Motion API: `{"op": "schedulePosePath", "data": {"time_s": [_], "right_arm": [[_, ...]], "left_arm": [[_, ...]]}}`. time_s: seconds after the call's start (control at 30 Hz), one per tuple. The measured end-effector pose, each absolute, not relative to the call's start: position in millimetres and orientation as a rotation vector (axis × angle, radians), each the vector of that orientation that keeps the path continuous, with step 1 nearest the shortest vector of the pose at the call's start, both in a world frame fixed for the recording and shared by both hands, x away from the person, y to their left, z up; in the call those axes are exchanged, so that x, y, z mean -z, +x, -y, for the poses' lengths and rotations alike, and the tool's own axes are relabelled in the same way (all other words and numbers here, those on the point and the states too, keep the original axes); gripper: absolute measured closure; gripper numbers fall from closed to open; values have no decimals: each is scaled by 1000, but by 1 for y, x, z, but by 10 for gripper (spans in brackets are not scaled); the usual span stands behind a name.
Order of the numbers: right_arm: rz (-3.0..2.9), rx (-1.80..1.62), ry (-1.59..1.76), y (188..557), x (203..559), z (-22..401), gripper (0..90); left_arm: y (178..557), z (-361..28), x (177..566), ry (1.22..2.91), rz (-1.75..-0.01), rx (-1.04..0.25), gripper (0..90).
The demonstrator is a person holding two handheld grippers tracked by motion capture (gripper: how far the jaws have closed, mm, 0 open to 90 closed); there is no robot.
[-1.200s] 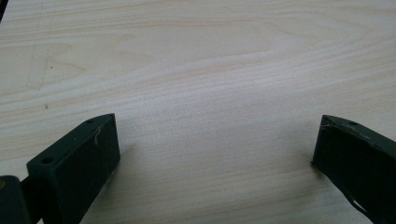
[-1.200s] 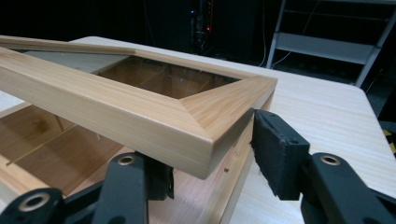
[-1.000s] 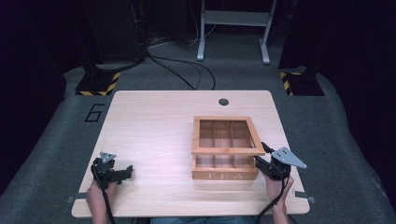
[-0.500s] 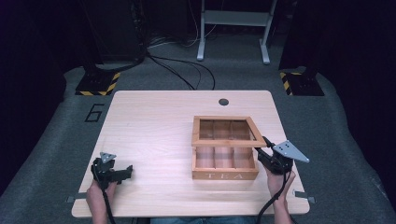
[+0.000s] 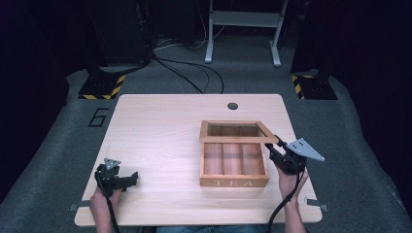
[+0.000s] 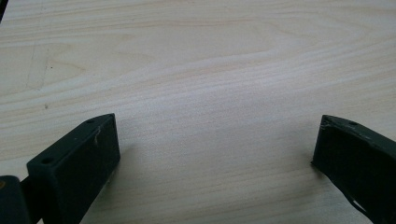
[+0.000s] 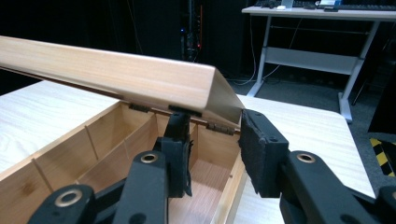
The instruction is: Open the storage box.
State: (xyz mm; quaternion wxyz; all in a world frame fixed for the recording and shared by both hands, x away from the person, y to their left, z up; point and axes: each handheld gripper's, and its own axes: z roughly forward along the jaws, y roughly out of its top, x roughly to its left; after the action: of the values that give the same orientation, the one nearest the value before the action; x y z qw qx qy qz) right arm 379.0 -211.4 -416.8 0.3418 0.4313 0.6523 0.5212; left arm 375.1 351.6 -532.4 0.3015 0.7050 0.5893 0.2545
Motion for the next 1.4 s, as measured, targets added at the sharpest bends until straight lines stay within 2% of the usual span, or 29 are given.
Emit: {"op": "schedulePosePath", "data": {"time_s": [1.4], "right_arm": [[-1688,-1402,1128,418,381,214,640]], "left_arm": [[375,-352,532,1870,-1563,-675,5]]}}
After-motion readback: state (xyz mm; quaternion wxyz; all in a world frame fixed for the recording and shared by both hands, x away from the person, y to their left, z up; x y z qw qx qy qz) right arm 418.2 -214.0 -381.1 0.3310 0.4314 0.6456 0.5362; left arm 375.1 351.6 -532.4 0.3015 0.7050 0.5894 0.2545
